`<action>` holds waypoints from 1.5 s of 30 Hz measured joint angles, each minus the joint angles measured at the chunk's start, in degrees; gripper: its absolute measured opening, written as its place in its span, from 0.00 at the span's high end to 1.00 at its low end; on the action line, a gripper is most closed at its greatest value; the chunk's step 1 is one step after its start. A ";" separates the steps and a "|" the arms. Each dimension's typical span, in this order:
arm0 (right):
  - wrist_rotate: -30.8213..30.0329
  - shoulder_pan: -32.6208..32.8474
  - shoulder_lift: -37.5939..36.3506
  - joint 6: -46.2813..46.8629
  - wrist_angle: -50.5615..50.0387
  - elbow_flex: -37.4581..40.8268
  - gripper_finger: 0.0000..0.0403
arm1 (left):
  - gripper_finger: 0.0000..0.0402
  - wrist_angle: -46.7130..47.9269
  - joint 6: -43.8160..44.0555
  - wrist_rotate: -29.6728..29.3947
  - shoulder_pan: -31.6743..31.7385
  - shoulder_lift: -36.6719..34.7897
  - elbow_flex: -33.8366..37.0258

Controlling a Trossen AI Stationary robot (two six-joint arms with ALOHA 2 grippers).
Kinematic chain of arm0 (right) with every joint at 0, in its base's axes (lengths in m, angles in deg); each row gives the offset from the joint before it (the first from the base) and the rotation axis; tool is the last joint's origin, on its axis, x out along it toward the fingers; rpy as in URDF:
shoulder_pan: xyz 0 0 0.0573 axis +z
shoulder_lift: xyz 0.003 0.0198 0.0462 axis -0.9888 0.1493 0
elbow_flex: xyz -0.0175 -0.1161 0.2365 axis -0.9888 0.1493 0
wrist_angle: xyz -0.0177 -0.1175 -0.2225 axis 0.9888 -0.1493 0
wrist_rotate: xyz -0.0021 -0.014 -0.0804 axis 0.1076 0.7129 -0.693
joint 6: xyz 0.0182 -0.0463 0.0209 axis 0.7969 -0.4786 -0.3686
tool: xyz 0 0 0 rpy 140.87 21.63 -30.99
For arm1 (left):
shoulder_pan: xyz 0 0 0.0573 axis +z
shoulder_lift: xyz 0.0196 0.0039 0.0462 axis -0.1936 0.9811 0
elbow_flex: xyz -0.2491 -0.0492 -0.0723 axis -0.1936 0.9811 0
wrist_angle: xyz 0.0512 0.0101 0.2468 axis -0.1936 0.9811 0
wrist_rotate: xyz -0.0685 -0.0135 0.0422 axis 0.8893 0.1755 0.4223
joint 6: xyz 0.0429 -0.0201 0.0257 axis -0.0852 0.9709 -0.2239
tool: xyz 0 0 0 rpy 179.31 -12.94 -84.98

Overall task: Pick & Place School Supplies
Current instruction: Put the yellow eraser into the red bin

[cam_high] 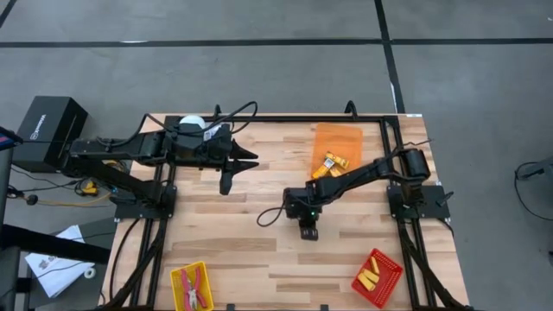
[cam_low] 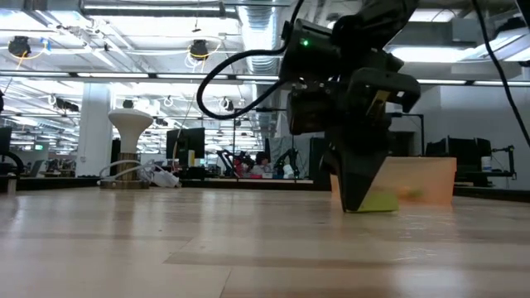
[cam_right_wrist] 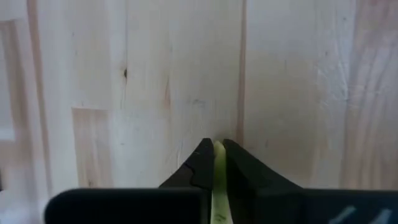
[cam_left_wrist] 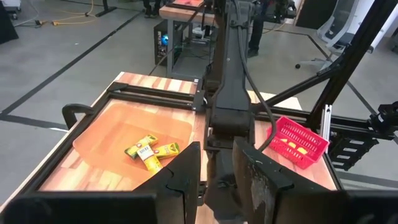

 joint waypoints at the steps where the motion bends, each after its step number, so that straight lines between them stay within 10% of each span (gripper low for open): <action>1: 0.52 -0.34 0.03 -0.16 0.01 0.01 0.97 | 0.77 0.01 0.00 0.00 0.00 0.00 0.00; 15: 1.63 -3.99 -0.30 -2.66 -2.41 -11.51 0.99 | 0.77 -0.18 -0.15 -0.02 0.00 0.00 0.00; 27: 2.56 -1.96 -7.82 -8.94 -31.07 -29.47 0.99 | 0.77 -0.21 -3.46 -0.11 0.00 0.00 0.00; 35: -8.60 4.05 -23.97 8.70 -36.68 -29.99 0.99 | 0.77 -0.44 -4.35 -0.13 0.00 0.00 0.00; 45: -20.38 27.43 -33.67 45.70 -41.27 -15.76 0.99 | 0.77 -0.42 -4.72 0.15 0.00 0.00 0.00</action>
